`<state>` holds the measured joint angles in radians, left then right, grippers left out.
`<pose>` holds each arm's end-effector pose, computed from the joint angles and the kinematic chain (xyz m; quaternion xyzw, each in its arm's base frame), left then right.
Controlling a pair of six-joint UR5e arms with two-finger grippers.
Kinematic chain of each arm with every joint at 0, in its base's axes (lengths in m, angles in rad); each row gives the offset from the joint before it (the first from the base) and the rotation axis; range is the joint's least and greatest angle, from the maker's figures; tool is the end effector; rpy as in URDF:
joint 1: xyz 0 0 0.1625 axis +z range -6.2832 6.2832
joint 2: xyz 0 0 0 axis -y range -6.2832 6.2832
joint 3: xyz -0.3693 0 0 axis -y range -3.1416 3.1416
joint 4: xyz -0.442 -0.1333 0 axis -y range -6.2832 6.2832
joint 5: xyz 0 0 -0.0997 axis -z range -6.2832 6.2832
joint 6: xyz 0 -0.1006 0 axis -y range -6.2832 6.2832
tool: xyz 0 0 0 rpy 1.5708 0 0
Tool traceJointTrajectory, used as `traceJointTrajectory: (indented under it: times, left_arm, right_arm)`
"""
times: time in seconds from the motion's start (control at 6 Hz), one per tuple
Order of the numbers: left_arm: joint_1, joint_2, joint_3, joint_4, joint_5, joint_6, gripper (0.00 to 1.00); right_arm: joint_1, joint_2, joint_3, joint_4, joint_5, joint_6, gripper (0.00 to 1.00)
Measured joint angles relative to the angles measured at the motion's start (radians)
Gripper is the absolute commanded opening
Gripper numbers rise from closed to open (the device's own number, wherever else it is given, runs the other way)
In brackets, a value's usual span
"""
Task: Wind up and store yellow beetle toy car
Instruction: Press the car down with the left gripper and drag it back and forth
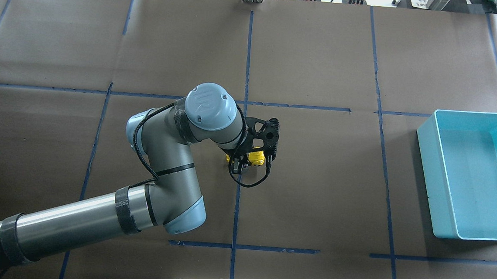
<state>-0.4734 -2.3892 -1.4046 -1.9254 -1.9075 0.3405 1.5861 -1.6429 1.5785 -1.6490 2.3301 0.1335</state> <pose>0.6258 -0.4330 0.1131 0.3877 0.3121 0.6296 0.5966 0.0717 -0.5018 0.6457 -0.0879 -0.3651 0.0952 0.9219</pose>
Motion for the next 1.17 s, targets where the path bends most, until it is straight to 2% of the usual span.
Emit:
traceJointTrajectory:
  times: [0.67, 1.17]
  left_arm:
    - [-0.013, 0.028, -0.008, 0.041, -0.033, 0.007, 0.01]
    - [-0.027, 0.104, -0.071, 0.037, -0.037, 0.008, 0.01]
  right_arm:
    - [0.001, 0.0, 0.0, 0.0, 0.0, 0.0, 1.0]
    - [0.001, 0.0, 0.0, 0.0, 0.0, 0.0, 1.0]
